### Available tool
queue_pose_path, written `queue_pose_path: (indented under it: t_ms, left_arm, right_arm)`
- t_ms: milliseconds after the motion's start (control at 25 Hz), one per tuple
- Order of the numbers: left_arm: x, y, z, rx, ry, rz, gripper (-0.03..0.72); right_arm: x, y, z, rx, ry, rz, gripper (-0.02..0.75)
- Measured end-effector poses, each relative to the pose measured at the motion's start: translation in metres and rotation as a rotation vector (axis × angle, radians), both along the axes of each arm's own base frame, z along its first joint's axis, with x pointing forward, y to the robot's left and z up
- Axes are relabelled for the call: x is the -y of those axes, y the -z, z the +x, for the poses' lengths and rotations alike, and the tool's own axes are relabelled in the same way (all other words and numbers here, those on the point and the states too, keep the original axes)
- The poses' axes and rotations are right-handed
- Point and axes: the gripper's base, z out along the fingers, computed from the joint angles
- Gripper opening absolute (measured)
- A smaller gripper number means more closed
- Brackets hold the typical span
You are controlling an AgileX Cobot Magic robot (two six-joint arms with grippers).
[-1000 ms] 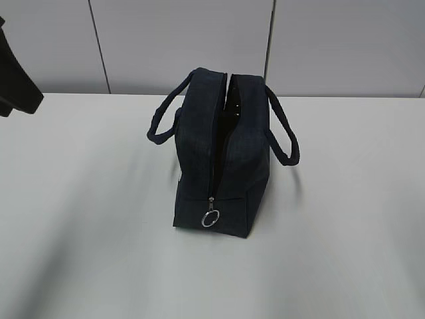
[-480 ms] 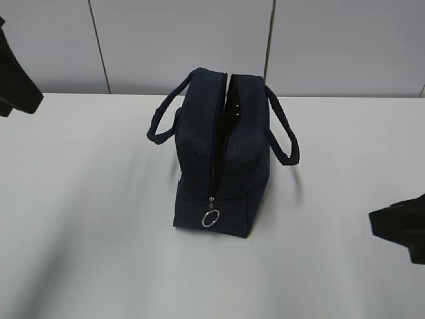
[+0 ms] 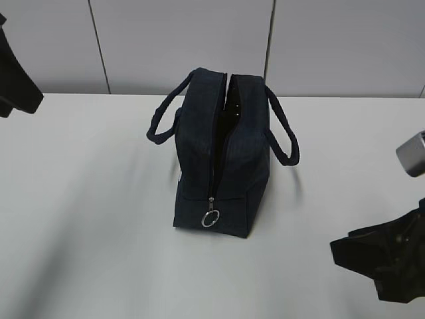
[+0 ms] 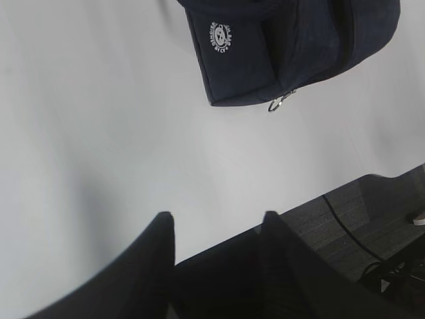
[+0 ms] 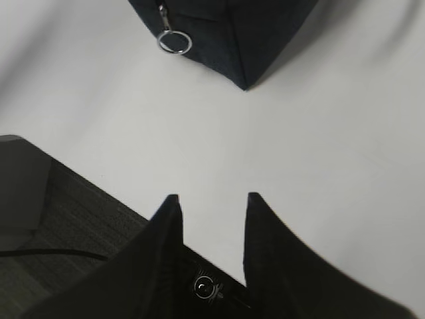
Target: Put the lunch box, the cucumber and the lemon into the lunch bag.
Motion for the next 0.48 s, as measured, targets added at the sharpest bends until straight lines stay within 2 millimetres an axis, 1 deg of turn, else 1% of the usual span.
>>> queue_pose_path:
  t_ms: [160, 280, 480]
  left_arm:
    - [0.0, 0.0, 0.0, -0.002, -0.003, -0.001, 0.29]
    - [0.0, 0.0, 0.0, -0.003, -0.005, -0.002, 0.29]
    - [0.0, 0.0, 0.0, -0.002, -0.005, 0.0, 0.29]
  right_arm:
    - [-0.011, 0.003, 0.004, -0.005, -0.07, 0.063, 0.239]
    - [-0.022, 0.009, 0.009, -0.019, -0.112, 0.094, 0.239]
    - [-0.047, 0.023, 0.009, -0.01, -0.185, 0.06, 0.239]
